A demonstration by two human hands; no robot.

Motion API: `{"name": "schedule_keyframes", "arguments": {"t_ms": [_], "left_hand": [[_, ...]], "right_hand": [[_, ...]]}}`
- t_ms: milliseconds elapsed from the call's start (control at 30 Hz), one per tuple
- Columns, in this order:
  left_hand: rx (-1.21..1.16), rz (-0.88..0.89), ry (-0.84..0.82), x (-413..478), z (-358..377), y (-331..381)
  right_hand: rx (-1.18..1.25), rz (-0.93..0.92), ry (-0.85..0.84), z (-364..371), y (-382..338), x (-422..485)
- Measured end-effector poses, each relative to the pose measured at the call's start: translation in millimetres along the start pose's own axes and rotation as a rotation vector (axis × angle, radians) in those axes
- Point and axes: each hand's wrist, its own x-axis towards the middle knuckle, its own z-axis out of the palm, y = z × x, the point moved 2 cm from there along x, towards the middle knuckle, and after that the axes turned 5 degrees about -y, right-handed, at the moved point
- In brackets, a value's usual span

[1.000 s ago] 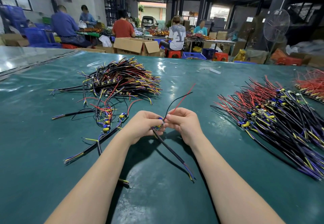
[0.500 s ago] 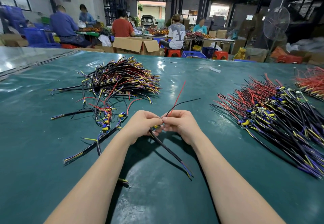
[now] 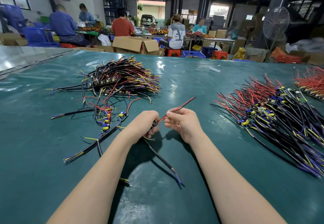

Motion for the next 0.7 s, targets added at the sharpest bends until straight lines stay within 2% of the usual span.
{"name": "schedule_keyframes", "arguments": {"t_ms": [167, 267, 400, 533, 700], "left_hand": [[0.094, 0.182, -0.015, 0, -2, -5], [0.192, 0.216, 0.016, 2, -2, -6], [0.174, 0.209, 0.009, 2, 1, -3], [0.411, 0.222, 0.080, 3, -4, -1], [0.314, 0.199, 0.042, 3, -4, -6]], "right_hand": [[-0.010, -0.073, 0.068, 0, 1, 0], [0.042, -0.070, 0.086, 0, 1, 0], [0.222, -0.001, 0.146, -9, -1, 2], [0.186, 0.011, 0.040, -10, -2, 3], [0.082, 0.043, -0.025, -8, -1, 1]]}}
